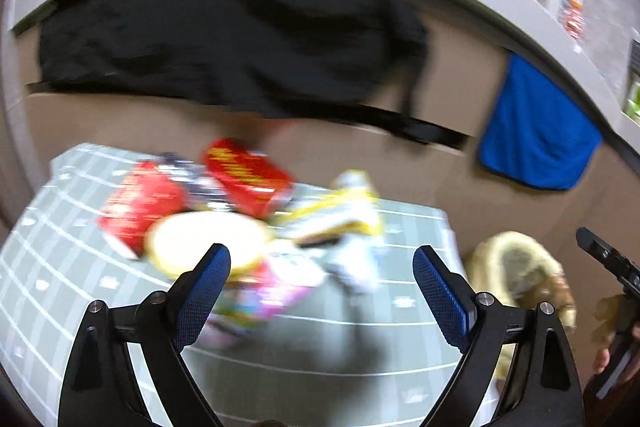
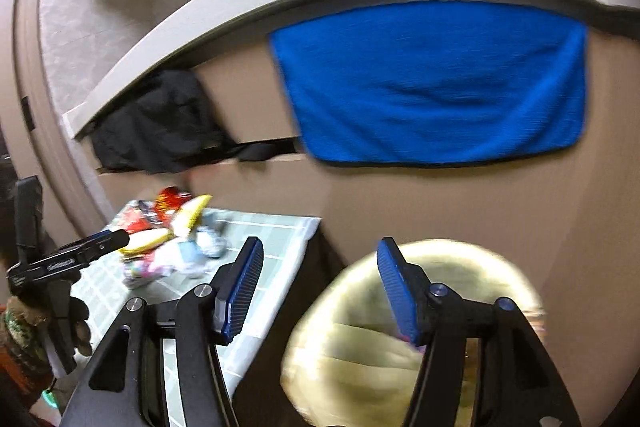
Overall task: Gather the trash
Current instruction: 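Grasp the red paper cup with the left gripper while the right gripper grasps the red can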
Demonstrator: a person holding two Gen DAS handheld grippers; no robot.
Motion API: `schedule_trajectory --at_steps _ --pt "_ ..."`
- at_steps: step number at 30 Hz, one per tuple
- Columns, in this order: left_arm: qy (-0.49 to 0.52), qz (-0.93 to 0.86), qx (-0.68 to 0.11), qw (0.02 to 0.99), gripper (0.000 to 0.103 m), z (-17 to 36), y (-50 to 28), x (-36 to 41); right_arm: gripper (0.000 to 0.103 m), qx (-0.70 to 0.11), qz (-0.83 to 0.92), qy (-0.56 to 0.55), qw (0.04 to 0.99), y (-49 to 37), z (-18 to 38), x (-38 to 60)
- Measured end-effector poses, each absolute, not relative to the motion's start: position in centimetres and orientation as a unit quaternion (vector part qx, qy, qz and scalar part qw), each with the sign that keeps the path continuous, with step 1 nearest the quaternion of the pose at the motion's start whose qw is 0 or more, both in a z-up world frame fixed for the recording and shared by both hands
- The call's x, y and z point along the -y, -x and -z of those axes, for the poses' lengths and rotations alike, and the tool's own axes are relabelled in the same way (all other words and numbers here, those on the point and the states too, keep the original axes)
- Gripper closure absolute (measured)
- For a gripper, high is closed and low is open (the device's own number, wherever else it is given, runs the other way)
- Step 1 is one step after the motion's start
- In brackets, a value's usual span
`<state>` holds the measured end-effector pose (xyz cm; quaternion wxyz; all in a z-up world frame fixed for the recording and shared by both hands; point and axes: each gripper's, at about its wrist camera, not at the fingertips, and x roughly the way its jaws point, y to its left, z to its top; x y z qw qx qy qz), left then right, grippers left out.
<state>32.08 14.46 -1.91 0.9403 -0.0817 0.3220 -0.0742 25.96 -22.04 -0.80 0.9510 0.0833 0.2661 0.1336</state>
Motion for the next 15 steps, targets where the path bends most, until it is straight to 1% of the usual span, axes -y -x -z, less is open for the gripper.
schedule_trajectory --at_steps 5,8,12,15 --pt "0.125 0.059 -0.332 0.933 0.011 2.9 -34.9 -22.3 0.046 -0.285 -0.182 -0.062 0.939 -27.7 1.8 16.1" --pt "0.125 0.047 -0.352 0.926 0.011 4.2 -38.3 -26.3 0.047 -0.302 -0.206 -0.055 0.929 -28.6 2.1 13.6" --pt "0.131 0.050 -0.393 0.909 0.011 6.4 -41.5 -29.0 0.047 -0.314 -0.209 -0.040 0.925 -29.2 2.3 11.6" --pt "0.137 0.058 -0.419 0.896 0.012 7.9 -43.2 -29.1 0.047 -0.326 -0.209 -0.033 0.921 -30.0 2.7 10.2"
